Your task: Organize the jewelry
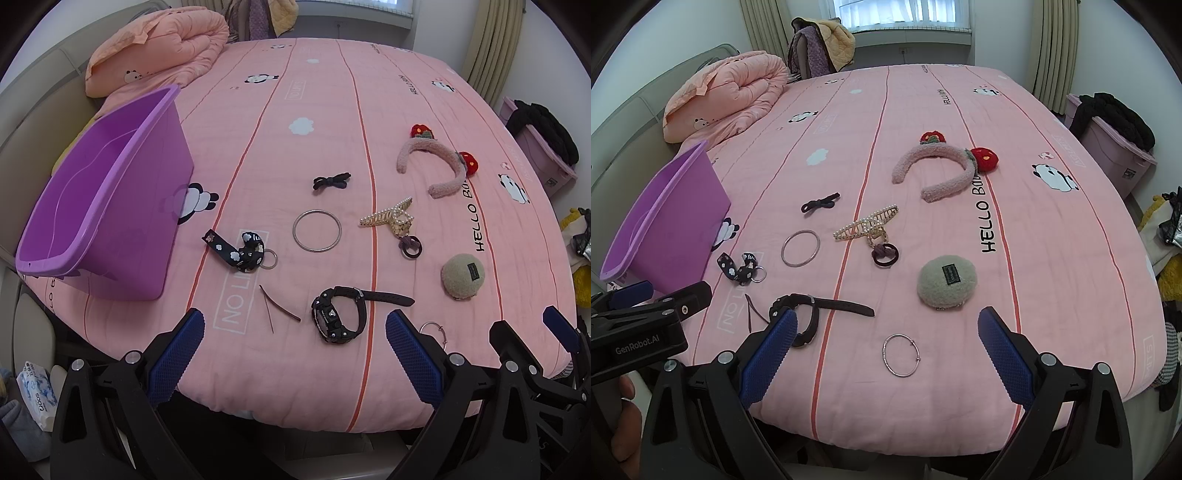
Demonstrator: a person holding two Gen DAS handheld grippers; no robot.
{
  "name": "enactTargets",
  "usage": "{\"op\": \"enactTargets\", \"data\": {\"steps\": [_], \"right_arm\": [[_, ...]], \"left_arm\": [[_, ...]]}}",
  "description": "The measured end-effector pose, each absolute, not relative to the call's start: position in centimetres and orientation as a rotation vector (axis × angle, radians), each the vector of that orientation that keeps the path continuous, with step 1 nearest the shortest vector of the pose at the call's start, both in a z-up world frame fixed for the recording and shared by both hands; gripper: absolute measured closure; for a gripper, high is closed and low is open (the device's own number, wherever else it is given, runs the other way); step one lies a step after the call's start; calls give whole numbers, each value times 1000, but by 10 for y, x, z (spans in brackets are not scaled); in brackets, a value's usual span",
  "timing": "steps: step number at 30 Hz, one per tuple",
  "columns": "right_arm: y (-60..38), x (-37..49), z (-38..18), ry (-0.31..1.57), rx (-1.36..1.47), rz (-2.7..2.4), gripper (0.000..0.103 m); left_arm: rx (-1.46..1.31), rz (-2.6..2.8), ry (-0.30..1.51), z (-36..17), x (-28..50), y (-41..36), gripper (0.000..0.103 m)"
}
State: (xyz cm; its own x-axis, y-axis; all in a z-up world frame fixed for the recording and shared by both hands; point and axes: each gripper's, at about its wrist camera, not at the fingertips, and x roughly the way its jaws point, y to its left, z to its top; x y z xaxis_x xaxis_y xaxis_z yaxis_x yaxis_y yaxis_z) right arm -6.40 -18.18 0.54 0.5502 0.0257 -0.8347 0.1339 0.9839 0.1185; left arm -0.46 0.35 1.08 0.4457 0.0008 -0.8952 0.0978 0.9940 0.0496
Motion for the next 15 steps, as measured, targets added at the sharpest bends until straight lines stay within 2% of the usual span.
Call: {"op": "enactTargets", "data": {"steps": [15], "right_arm": [[-190,-65,-4,1002,202,-61,9]], "left_arm": [[58,-61,1132,-1,-3,17,6]]}}
